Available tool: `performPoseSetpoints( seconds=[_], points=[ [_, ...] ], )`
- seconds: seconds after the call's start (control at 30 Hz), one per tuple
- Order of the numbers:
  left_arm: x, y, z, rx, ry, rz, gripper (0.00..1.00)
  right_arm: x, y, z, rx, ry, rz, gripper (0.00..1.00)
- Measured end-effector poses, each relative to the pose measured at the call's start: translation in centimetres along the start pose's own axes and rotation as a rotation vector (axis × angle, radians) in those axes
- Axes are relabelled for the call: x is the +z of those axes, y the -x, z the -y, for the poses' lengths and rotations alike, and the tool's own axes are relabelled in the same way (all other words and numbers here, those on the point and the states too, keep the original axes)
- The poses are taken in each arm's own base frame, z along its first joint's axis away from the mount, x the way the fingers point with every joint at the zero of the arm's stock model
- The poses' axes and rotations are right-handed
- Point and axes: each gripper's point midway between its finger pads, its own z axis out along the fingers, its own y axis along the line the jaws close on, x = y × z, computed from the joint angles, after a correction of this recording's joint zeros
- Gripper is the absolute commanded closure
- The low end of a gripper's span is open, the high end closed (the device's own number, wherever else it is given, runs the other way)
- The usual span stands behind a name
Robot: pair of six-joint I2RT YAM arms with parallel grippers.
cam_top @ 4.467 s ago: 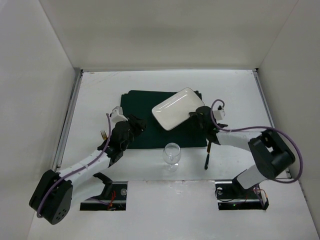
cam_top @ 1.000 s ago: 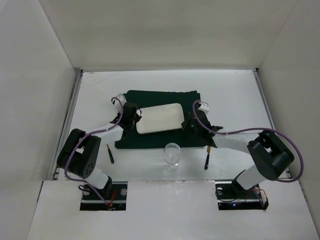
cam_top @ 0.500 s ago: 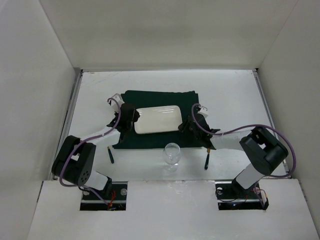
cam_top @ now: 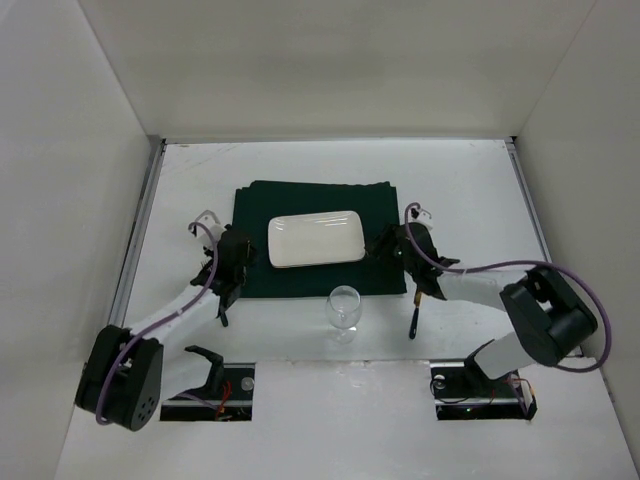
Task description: Set the dinner table for one person
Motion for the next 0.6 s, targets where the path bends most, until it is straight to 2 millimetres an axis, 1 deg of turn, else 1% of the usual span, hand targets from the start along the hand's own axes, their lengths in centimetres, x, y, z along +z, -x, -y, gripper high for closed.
performPoseSetpoints(
  seconds=[0.1,0.13,0.2,0.27,0.33,0.43,0.53,0.6],
  points=[
    [-0.6,0.7,-1.9,-0.006,0.044,0.019,0.64,-2.1,1.3,-1.4,-0.026,0.040,0.029,0.37],
    [-0.7,0.8,-2.5,-0.008,0.061,0.021,0.64,-3.1,1.6,-2.1,-0.043,0.058,0.039,0.39],
    [-0.9,0.8,-4.0,-0.006,0.101,0.016,0.64,-5.3,1.9,-3.5,-0.086,0.098,0.052,0.53],
    [-1.1,0.5,-5.3,-0.001,0.141,0.006,0.65,-7.8,1.7,-4.9,-0.141,0.139,0.057,0.72],
    [-1.2,0.3,-6.4,0.000,0.176,-0.001,0.65,-10.3,1.4,-5.8,-0.193,0.168,0.052,0.81],
    [-1.2,0.0,-8.0,-0.004,0.227,-0.013,0.66,-14.2,1.6,-7.1,-0.263,0.204,0.046,0.83],
    [-0.9,-0.4,-8.9,-0.008,0.261,-0.027,0.69,-18.2,2.9,-8.9,-0.316,0.254,0.053,0.79],
    [-0.6,-1.2,-9.2,-0.002,0.274,-0.050,0.70,-20.8,3.6,-10.4,-0.348,0.299,0.055,0.76]
  ],
)
